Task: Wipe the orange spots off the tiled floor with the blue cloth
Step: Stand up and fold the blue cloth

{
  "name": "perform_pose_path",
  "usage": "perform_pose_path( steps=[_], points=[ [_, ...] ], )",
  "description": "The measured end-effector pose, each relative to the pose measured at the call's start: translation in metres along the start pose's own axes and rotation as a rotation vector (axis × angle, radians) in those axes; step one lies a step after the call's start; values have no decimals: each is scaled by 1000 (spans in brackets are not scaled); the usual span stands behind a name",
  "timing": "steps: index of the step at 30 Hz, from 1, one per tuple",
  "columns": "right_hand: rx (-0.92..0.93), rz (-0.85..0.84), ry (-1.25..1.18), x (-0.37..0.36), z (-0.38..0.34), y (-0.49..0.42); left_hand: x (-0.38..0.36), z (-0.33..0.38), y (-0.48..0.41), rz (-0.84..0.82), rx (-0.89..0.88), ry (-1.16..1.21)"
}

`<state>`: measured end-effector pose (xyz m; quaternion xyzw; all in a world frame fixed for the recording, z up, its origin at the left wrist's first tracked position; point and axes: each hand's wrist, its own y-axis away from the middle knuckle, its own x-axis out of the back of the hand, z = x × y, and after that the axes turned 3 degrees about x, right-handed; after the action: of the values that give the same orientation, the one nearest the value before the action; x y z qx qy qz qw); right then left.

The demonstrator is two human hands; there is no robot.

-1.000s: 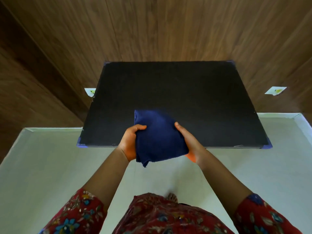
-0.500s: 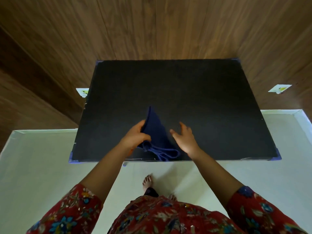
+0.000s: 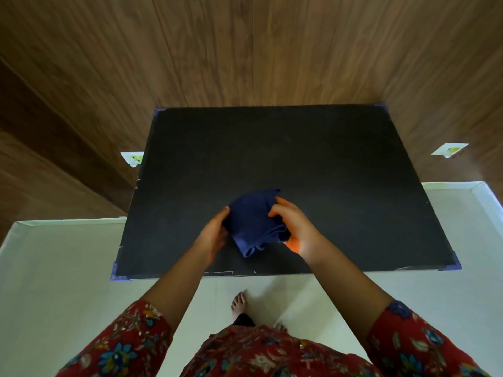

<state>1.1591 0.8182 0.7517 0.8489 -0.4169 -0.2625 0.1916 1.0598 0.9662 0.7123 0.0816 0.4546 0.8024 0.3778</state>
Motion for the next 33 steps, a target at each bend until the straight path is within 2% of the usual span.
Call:
perform_pose_path(
  steps=[2, 4, 7, 10, 12, 14, 16, 20, 22, 29, 33],
  points=[
    [26, -94, -104, 6, -3, 4, 1, -7, -1, -134, 115, 165],
    [34, -95, -109, 13, -2, 2, 3, -7, -2, -217, 89, 251],
    [41, 40, 107, 30, 9, -6, 3, 2, -3, -245, 2, 133],
    [-2, 75, 262, 37, 21, -18, 3, 10, -17, -197, -45, -243],
    [55, 106, 320, 37, 16, -28, -4, 20, -24, -165, -123, -375],
    [180, 137, 390, 38, 8, -41, -11, 32, -33, -112, -191, -402],
    [225, 174, 463, 41, 11, -56, -15, 37, -44, -63, -210, -430],
    [117, 302, 645, 54, 46, -74, -12, 14, -61, 66, -138, -583],
    [79, 336, 698, 53, 50, -65, -11, 3, -63, 125, -174, -661],
    [169, 323, 849, 65, 71, -70, -4, -19, -66, 248, -305, -894],
    [180, 305, 928, 65, 69, -68, -16, -15, -37, 280, -303, -1026]
  ],
)
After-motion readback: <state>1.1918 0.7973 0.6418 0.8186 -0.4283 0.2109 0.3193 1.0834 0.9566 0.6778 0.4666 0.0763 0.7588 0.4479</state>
